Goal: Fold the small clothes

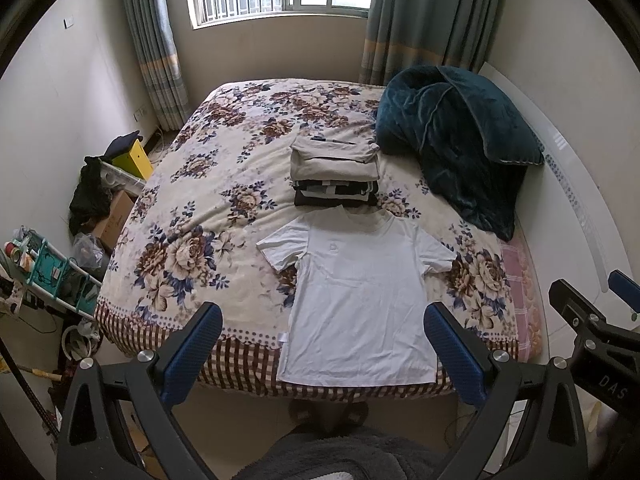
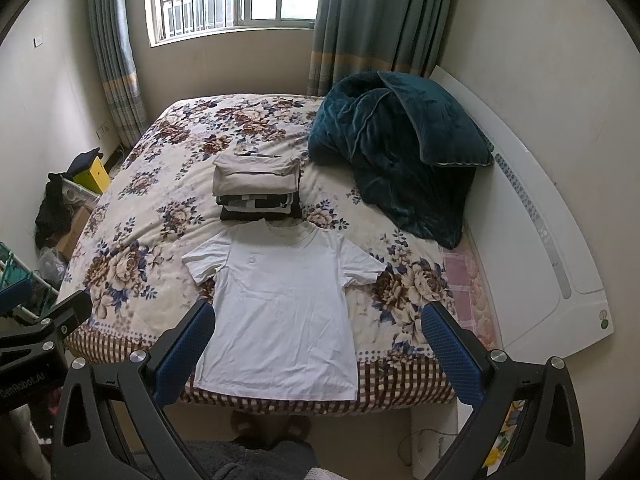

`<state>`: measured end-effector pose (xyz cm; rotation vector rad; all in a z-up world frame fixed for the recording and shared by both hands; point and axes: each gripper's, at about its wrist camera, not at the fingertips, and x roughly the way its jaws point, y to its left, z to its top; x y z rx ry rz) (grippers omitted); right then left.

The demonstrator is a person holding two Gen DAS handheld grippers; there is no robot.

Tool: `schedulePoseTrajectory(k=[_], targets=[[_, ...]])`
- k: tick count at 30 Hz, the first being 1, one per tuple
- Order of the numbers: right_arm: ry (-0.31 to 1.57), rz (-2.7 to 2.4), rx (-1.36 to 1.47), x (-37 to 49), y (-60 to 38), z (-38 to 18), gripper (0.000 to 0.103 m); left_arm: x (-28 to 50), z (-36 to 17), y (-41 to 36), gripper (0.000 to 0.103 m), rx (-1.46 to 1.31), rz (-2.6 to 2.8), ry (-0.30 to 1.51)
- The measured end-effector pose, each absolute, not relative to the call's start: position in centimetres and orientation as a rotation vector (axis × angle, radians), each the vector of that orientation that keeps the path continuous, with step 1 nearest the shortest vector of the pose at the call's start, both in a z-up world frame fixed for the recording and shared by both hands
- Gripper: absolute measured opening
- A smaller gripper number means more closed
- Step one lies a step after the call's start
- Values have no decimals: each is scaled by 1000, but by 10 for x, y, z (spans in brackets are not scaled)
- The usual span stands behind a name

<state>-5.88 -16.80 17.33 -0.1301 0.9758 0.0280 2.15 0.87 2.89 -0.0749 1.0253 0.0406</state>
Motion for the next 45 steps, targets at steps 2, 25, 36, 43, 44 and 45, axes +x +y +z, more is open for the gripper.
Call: schedulePoseTrajectory(k=[2, 25, 36, 43, 44, 45], targets=[[973, 29, -131, -52, -169, 179, 103, 21, 29, 8, 103, -77, 42, 1020], [966, 30, -134, -49, -168, 180, 103, 16, 25, 6, 103, -78, 40, 1005], [1033, -104, 43, 8, -198, 113, 103, 91, -52, 13, 103, 22, 134, 975], [1137, -324, 227, 86, -273, -30, 103, 175, -169, -15, 103, 72, 130, 1113], [1159, -351, 242, 96, -283, -51, 103, 181, -181, -16, 103, 69, 125, 1138], [1179, -371, 262, 108, -295, -73, 103, 191, -198, -20, 103, 61, 119, 1172]])
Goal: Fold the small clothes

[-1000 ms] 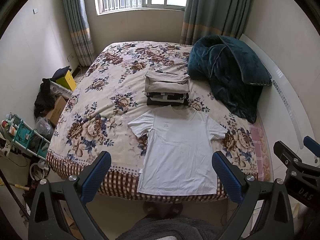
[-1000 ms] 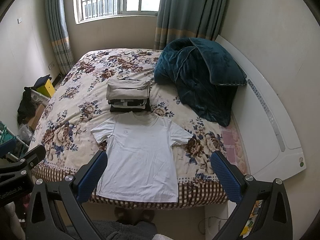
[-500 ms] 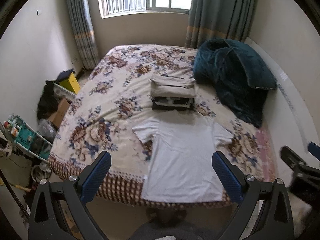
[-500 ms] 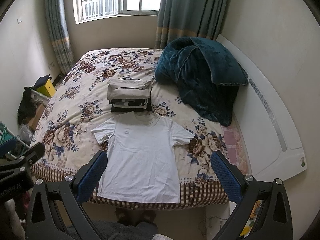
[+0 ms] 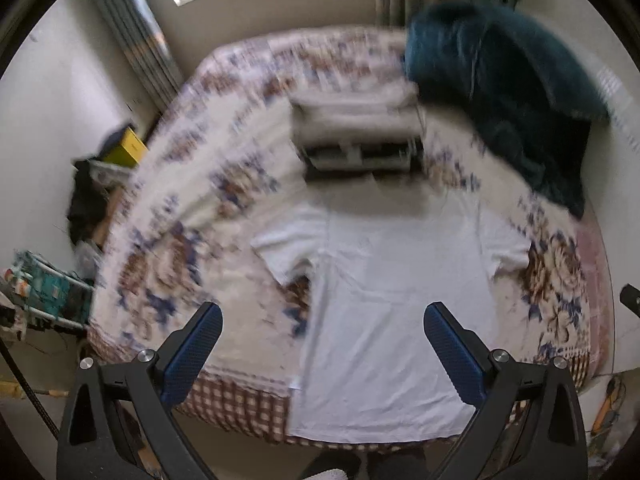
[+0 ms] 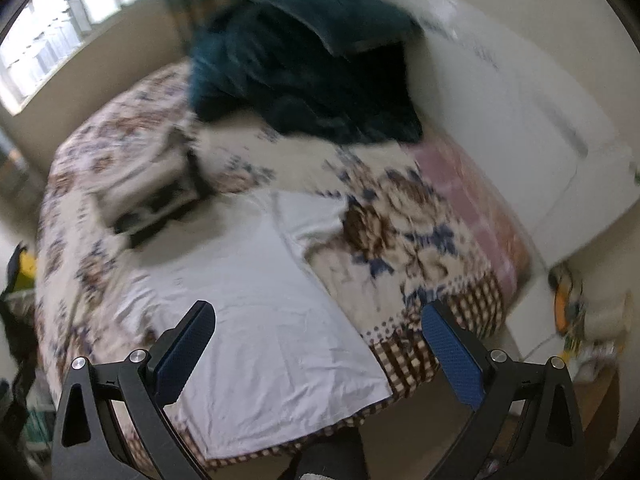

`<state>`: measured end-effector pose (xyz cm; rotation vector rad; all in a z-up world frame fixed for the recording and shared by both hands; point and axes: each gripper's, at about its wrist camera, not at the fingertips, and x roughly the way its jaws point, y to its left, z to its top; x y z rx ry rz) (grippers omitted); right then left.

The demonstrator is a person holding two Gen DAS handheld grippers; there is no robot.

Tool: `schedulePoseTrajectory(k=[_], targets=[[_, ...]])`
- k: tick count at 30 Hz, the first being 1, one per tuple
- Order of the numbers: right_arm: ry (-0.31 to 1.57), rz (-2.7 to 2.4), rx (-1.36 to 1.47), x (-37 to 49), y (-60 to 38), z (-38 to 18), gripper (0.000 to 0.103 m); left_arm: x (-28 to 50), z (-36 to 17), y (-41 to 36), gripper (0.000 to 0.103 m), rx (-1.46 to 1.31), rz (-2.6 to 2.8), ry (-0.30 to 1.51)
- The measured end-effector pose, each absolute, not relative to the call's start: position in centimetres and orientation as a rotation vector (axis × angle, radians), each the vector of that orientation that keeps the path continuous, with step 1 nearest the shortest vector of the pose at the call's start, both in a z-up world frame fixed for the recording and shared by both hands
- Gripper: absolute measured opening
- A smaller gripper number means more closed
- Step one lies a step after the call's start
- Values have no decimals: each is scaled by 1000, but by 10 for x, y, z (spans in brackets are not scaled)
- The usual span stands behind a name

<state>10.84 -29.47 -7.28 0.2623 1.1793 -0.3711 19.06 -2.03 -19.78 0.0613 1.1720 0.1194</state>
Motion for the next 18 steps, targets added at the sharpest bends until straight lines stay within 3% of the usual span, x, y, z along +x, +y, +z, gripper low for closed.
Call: schedulePoseTrajectory(k=[14, 18], targets=[[1394, -525, 555, 275, -423, -400, 102, 328, -448, -69, 103, 67, 197, 1482], [1409, -539, 828, 288, -454, -482, 87, 348, -504, -74, 103, 77, 196, 1545]])
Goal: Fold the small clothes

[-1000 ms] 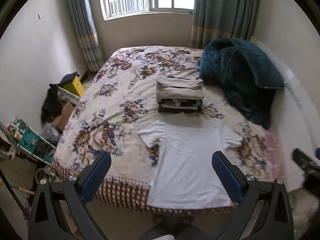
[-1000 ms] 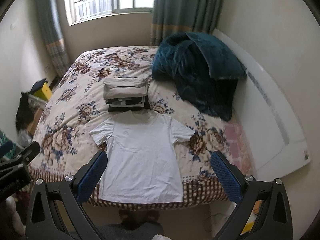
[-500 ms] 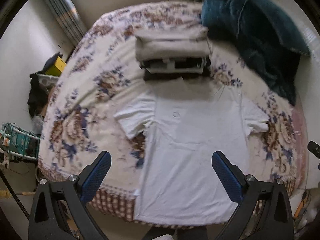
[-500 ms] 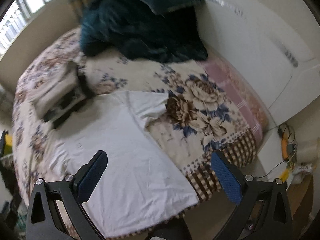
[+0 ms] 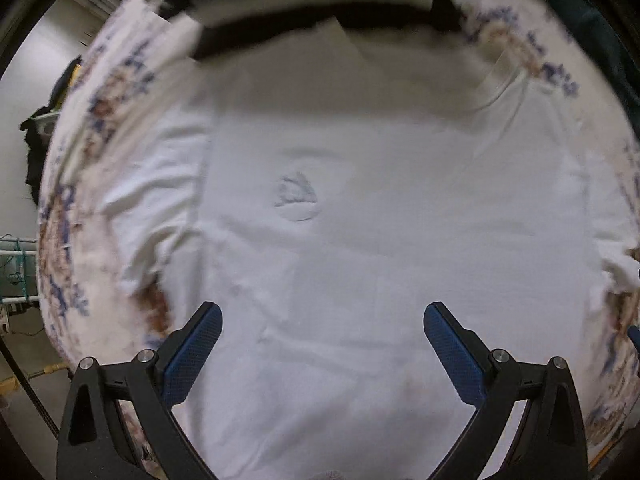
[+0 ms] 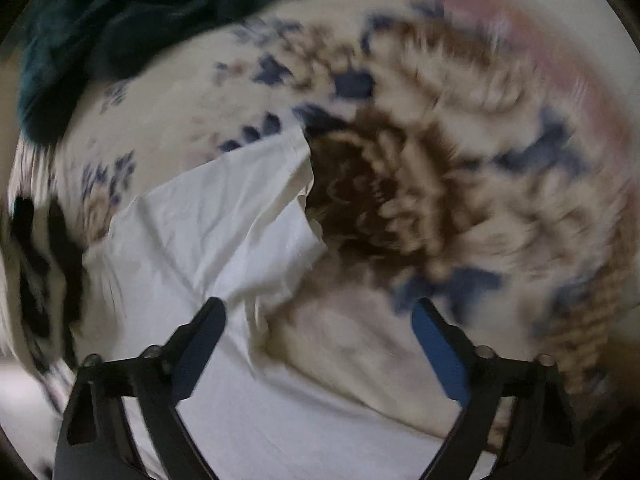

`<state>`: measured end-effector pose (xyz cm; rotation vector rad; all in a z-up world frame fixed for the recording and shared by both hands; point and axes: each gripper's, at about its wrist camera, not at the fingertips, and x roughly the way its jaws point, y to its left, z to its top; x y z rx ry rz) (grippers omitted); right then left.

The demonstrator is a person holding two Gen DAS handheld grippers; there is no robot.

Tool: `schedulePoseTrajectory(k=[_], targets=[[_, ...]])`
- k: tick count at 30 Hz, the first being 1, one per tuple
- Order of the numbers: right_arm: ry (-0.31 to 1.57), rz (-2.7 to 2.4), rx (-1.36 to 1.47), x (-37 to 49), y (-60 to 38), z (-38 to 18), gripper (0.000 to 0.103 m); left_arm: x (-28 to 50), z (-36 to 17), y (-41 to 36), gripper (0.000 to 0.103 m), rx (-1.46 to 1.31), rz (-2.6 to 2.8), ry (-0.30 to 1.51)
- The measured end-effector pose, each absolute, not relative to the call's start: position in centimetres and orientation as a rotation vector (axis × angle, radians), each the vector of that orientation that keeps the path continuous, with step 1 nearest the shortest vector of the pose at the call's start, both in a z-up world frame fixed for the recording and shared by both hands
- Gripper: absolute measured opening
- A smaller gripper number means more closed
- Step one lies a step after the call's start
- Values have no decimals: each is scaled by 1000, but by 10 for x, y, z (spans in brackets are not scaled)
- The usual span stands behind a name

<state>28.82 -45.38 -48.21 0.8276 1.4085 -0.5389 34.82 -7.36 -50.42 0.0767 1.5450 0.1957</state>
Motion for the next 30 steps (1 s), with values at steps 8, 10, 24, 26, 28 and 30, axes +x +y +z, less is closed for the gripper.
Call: schedulePoseTrajectory(k=[8, 10, 24, 26, 28, 30], targets=[[1181, -619, 1166, 290, -462, -558, 8, 356, -518, -58, 103, -14, 192, 1512], [1148, -632, 1057, 300, -449, -547, 7, 351, -512, -41, 103, -58, 215, 1503], [1221, 48, -335, 354, -118, -532, 18, 289, -465, 68, 103, -35, 372, 1393], [1317, 142, -305, 339, -99, -539, 50, 281, -466, 81, 103, -82, 410, 1401], [1346, 201, -220, 321, -97, -533, 64, 270, -465, 96, 103, -155, 461, 1419], [1386, 218, -160, 302, -102, -525, 64, 264, -474, 117, 103, -253, 508, 1445]])
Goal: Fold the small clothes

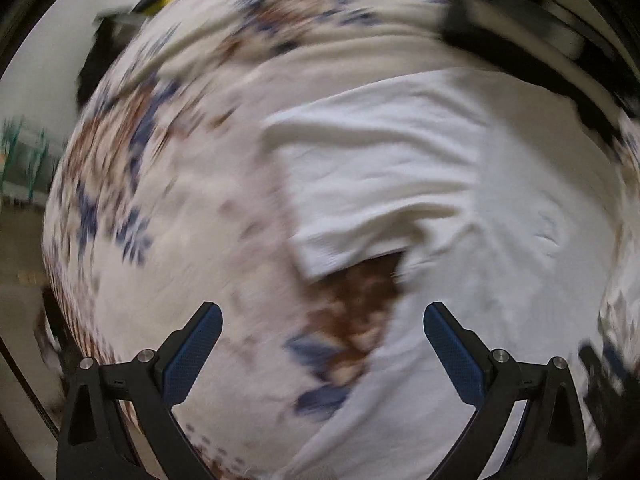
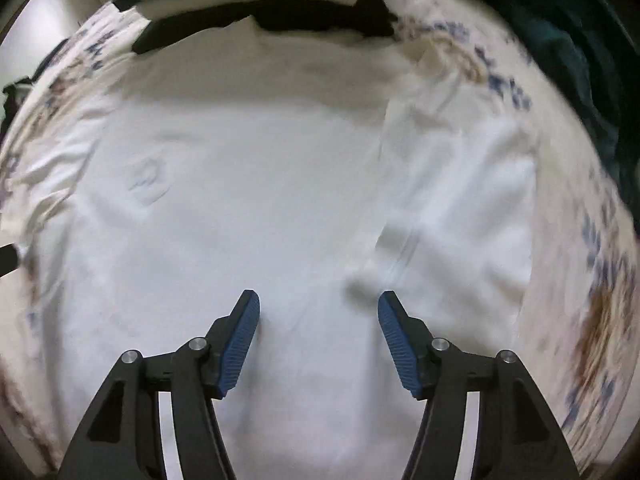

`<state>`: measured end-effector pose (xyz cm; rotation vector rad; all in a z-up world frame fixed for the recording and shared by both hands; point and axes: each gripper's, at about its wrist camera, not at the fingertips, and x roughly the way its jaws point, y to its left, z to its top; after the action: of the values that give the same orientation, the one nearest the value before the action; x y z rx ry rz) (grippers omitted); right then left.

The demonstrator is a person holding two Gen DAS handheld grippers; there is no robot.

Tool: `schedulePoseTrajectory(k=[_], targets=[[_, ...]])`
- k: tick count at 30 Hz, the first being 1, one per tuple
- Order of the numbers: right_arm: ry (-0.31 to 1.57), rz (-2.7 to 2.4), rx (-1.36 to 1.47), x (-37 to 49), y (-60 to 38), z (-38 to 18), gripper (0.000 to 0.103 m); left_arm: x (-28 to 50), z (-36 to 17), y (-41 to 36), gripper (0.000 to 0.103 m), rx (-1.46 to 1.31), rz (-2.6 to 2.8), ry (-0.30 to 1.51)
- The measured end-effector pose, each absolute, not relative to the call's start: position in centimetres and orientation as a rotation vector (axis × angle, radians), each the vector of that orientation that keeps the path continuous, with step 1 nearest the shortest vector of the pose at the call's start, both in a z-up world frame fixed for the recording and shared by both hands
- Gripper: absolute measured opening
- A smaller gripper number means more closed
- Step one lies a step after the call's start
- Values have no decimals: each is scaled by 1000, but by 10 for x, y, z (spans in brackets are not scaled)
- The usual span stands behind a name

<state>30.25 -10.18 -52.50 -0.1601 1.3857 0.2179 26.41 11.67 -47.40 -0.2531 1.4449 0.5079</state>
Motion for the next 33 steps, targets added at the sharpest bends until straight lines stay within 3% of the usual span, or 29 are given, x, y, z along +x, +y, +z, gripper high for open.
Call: schedulePoseTrajectory(k=[5, 12, 13, 15, 16, 17, 23, 26, 30, 31, 33], targets=[[1473, 114, -40, 281, -136, -516, 64, 250, -510, 179, 103, -719, 507, 1435], [1504, -52, 45, 271, -169, -524, 64, 242, -555, 215, 103, -1352, 424, 1181], [1510, -72, 72, 274, -172, -527, 64, 243, -561, 215, 94, -1413, 440, 1154], [1515, -113, 128, 278, -179, -529, 64, 247, -563, 210, 59, -1448, 479, 1132], [1515, -129, 150, 281, -185, -530, 64, 253, -561, 211, 20, -1403, 523, 1134], [1512, -147, 172, 279, -187, -530, 64, 261, -559, 211, 4, -1352, 543, 1140], [1510, -190, 182, 302, -201, -527, 64, 314, -487, 187, 4, -885, 438, 999], [1508, -211, 185, 306, -206, -526, 64, 339, -452, 133, 5, -644, 234, 961], [1522, -243, 196, 291, -228, -527, 64, 360, -452, 33, 9, -414, -144, 1090], [1530, -248, 200, 288, -233, -527, 64, 356, -457, 14, 13, -386, -224, 1126], [1544, -258, 193, 280, -245, -528, 64, 345, -458, -4, 31, -286, -236, 1163]])
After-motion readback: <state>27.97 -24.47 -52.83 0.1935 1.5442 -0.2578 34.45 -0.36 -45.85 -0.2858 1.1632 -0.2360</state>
